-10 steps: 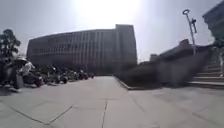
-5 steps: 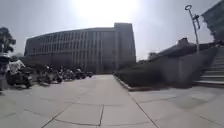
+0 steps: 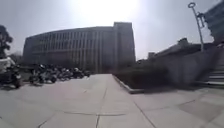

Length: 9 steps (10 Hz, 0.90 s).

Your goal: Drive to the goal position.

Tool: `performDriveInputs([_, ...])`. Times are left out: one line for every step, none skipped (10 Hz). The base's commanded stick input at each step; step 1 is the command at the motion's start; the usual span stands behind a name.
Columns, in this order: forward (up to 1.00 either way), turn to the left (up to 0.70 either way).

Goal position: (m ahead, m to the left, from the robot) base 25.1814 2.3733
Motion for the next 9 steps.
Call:
performDriveInputs([1.0, 0.21])
performDriveInputs([1.0, 0.17])
performDriveInputs([1.0, 0.02])
performDriveInputs([1.0, 0.0])
performDriveInputs([1.0, 0.0])
performDriveInputs([1.0, 0.0])
performDriveInputs([1.0, 0.0])
performDriveInputs([1.0, 0.0])
performDriveInputs([1.0, 0.04])
